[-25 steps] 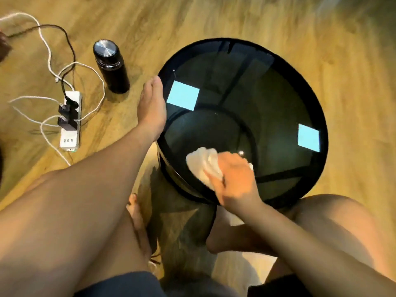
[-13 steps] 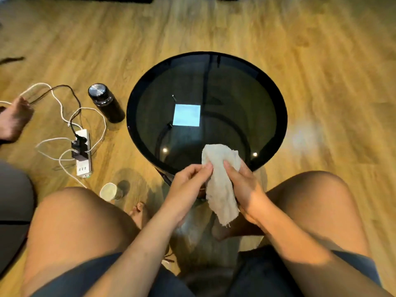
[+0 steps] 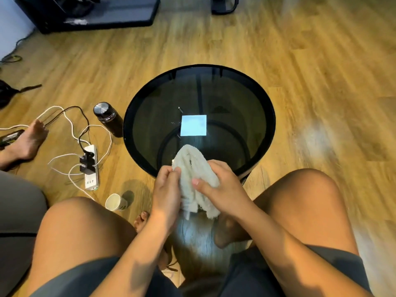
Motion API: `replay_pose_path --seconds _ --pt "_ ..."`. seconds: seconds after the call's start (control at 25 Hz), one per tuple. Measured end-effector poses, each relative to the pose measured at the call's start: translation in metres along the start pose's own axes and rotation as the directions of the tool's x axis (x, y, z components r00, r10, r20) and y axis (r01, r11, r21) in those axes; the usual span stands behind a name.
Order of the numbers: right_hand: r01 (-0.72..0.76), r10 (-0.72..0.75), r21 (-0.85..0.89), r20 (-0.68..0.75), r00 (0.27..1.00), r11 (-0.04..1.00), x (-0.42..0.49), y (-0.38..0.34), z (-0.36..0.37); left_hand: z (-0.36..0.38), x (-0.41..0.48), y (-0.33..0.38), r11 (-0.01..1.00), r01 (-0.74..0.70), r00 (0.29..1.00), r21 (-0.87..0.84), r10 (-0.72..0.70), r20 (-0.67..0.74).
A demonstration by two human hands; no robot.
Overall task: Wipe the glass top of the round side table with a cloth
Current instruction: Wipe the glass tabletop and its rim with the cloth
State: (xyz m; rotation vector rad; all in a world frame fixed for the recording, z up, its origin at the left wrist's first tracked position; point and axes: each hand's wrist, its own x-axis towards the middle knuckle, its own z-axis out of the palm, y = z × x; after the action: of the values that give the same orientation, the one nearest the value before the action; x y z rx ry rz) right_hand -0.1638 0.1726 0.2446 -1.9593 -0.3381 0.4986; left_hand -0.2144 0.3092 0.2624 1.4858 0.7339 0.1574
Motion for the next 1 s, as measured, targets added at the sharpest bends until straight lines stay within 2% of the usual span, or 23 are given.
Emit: replay_pose_path --seconds 0.08,0.24,0.32,0.36,0.4,0.48,0.6,0.68,0.76,0.88,0.96,1.0 --pt "0.026 -0.024 0.073 -0.033 0.999 0.997 0.002 0.000 -0.003 -0.005 0.000 -0.003 0.999 0.014 1.000 -0.048 -0.014 0.016" --pt "0.058 -0.042 0.174 -0.097 0.994 0.983 0.007 -0.011 -0.010 -0.016 0.002 0.001 0.980 -0.097 0.971 0.176 0.054 0.233" --pt "0.007 -0.005 0.271 -0.009 1.000 0.962 0.012 -0.017 -0.028 -0.033 0.014 0.014 0.993 0.033 0.926 0.110 -0.072 0.371" --pt "-0.003 -0.015 0.248 0.069 0.998 0.969 0.016 -0.021 -0.042 -0.044 0.021 0.022 0.988 0.116 0.878 0.098 -0.148 0.455" --pt "0.001 -0.028 0.175 0.148 0.989 0.985 0.019 -0.027 -0.057 -0.056 0.029 0.029 0.980 0.139 0.827 0.144 -0.195 0.527" --pt "0.025 -0.042 0.072 0.243 0.969 0.997 0.027 -0.038 -0.077 -0.078 0.040 0.038 0.954 0.040 0.757 0.298 -0.224 0.614" --pt "-0.103 0.032 0.239 0.283 0.959 0.966 0.042 -0.058 -0.083 -0.097 0.053 0.052 0.926 -0.081 0.714 0.368 -0.203 0.670" --pt "-0.121 0.017 0.307 0.320 0.947 0.944 0.055 -0.068 -0.076 -0.109 0.069 0.065 0.876 -0.151 0.737 0.458 -0.209 0.643" --pt "-0.110 -0.017 0.381 0.316 0.948 0.918 0.080 -0.080 -0.056 -0.125 0.093 0.076 0.850 -0.158 0.780 0.502 -0.204 0.591" --pt "-0.145 0.049 0.492 0.202 0.978 0.858 0.151 -0.097 -0.014 -0.144 0.141 0.088 0.941 -0.072 0.805 0.332 -0.142 0.576" --pt "-0.154 0.070 0.530 0.175 0.982 0.834 0.211 -0.107 0.010 -0.149 0.177 0.092 0.982 0.017 0.749 0.187 -0.137 0.649" --pt "-0.155 0.037 0.551 0.218 0.975 0.820 0.237 -0.112 0.020 -0.149 0.193 0.093 0.991 0.051 0.715 0.125 -0.123 0.688"
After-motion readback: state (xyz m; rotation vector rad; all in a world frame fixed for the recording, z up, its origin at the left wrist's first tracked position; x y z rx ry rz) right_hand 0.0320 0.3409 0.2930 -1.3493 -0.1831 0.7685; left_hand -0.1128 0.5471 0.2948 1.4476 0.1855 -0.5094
